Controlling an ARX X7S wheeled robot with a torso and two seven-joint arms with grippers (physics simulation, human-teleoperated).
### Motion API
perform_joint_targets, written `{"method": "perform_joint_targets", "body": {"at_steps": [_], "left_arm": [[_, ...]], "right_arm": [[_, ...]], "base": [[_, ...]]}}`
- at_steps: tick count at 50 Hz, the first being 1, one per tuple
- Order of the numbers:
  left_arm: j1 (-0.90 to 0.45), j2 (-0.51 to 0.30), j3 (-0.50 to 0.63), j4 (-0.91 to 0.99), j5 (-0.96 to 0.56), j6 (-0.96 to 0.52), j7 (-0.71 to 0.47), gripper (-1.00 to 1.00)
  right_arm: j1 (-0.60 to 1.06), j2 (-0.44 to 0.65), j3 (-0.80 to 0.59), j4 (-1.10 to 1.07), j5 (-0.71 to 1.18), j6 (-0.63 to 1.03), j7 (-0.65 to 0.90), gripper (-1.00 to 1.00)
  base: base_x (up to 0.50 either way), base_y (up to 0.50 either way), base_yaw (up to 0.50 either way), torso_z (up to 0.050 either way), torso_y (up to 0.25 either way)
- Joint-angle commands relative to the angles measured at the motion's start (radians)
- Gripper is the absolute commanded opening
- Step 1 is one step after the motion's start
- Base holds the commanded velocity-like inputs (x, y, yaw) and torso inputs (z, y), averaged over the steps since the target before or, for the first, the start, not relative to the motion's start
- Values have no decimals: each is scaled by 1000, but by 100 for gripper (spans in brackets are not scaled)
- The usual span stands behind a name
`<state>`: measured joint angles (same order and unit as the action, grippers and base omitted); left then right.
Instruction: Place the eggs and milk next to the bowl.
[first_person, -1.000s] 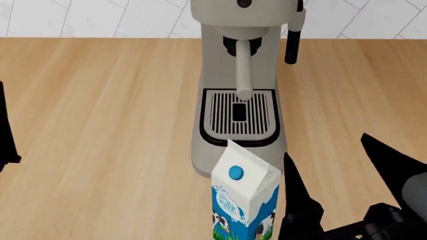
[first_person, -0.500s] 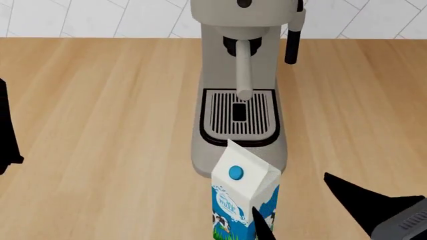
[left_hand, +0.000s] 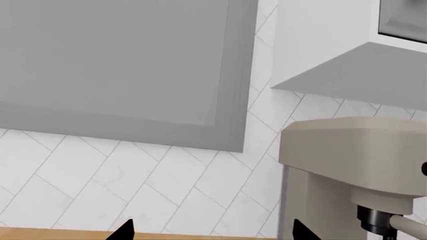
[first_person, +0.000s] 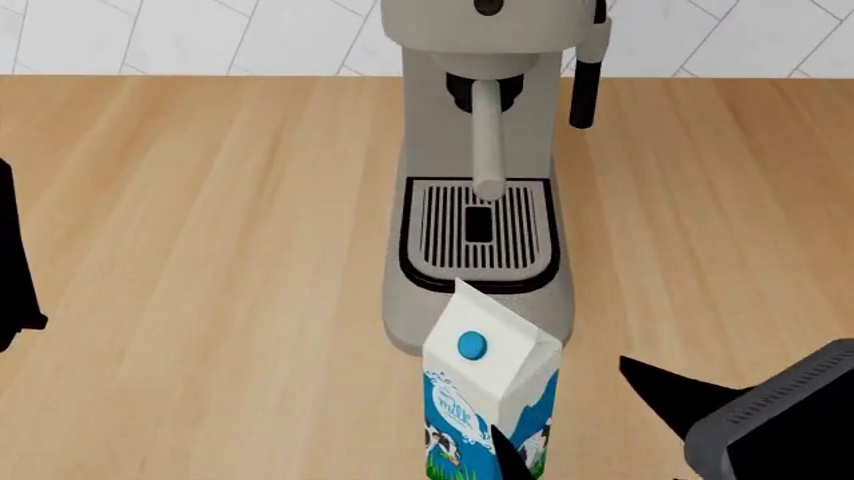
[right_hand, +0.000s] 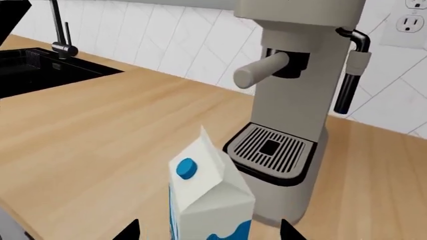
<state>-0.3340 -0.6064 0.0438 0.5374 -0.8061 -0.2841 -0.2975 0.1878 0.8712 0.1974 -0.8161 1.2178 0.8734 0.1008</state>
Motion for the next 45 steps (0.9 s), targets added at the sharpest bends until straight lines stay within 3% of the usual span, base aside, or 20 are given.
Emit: {"method": "perform_joint_targets", "body": {"at_steps": [1, 45], "left_arm": [[5, -1, -2, -2, 1, 6, 1, 100], [10, -14, -2, 2, 10, 13, -3, 100]], "right_arm": [[55, -6, -73, 58, -48, 14, -34, 100], [245, -67, -288, 235, -168, 40, -146, 100]], "base": [[0, 0, 0, 0, 0], [0, 0, 0, 0, 0]]}}
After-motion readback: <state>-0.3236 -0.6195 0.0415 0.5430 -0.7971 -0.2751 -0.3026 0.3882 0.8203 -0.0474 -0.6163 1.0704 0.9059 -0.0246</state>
